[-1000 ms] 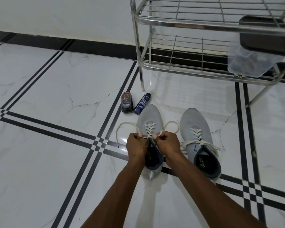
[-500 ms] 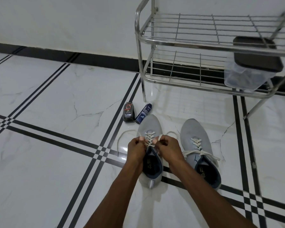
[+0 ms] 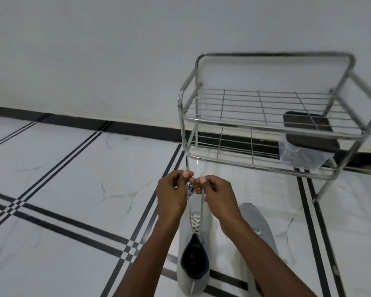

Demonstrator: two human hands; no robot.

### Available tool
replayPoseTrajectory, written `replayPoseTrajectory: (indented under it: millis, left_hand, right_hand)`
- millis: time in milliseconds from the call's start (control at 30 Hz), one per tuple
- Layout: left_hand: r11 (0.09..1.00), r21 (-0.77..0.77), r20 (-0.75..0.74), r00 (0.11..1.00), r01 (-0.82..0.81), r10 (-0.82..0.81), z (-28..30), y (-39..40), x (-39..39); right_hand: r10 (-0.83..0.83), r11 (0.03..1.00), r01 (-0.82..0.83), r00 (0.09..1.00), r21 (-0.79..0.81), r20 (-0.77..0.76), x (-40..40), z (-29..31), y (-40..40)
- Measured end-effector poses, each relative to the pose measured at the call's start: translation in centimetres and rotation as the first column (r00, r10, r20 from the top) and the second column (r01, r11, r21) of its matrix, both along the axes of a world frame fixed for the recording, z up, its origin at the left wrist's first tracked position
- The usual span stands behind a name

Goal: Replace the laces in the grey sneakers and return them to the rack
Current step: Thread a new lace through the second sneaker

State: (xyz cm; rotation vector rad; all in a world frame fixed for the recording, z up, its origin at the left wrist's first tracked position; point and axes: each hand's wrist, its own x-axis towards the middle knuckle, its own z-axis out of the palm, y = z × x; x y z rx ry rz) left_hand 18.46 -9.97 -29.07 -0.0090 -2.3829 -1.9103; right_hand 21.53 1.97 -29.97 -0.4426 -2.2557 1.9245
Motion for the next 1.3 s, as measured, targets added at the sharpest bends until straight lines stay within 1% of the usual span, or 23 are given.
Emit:
replayPoseTrajectory:
  millis: [67,167,333,600,833,933,1033,1100,1133,1200,1267,1300]
  left_hand:
    - [1.0,-0.018,-0.059,0.998,-0.012,0.011,1.9,0.3,-0.8]
    - [1.0,0.006,-0.125,0.992,-0.007,0.008,4.0,0.7,-1.5]
    - [0.999,0.039,-0.145,0.989,-0.034,0.039,5.8,1.0,-2.5]
    - [0.99,0.141,-0.135,0.99,-0.011,0.03,6.6,0.6,-2.5]
    - [0.992,0.126,-0.119,0.992,-0.023,0.038,6.3,0.7,-3.0]
    - [0.993,0.113,-0.115,0.993,-0.027,0.04,5.6,0.7,-3.4]
    - [0.994,0.096,-0.095,0.994,-0.05,0.059,3.9,0.2,-3.4]
    - [0.992,0.077,-0.044,0.993,-0.104,0.107,1.6,-0.7,-2.9]
    - [0.987,0.085,0.001,0.991,-0.135,0.136,0.2,-1.3,-2.4]
    - [0.976,0.063,0.107,0.974,-0.208,0.2,-3.0,-2.6,-1.3]
    - [0.965,-0.036,0.206,0.943,-0.261,0.263,-6.3,-3.7,-0.2]
    - [0.962,-0.085,0.223,0.937,-0.258,0.271,-7.8,-4.1,0.3]
  right_hand:
    - [-0.017,0.998,0.022,0.998,0.061,-0.067,-1.0,1.9,0.0]
    - [-0.031,0.99,0.051,0.989,0.135,-0.147,-2.1,4.5,0.0]
    - [-0.039,0.984,0.078,0.972,0.163,-0.233,-3.2,7.2,-0.1]
    - [-0.044,0.992,0.071,0.972,0.109,-0.232,-3.7,7.7,-0.7]
    - [-0.046,0.995,0.064,0.971,0.071,-0.234,-3.7,7.6,-0.5]
    - [-0.036,0.994,0.057,0.974,0.089,-0.224,-3.7,7.4,-0.3]
    - [-0.049,0.994,0.064,0.986,0.088,-0.159,-3.2,6.2,0.5]
    - [-0.086,0.99,0.092,0.995,0.104,-0.059,-2.5,4.1,1.7]
    - [-0.109,0.984,0.106,0.994,0.145,0.014,-1.9,2.6,2.4]
    - [-0.17,0.951,0.113,0.969,0.288,0.181,-0.6,-1.1,3.7]
    - [-0.218,0.899,0.057,0.918,0.434,0.332,0.8,-4.6,4.5]
    - [-0.222,0.881,0.024,0.903,0.472,0.368,1.4,-6.0,4.6]
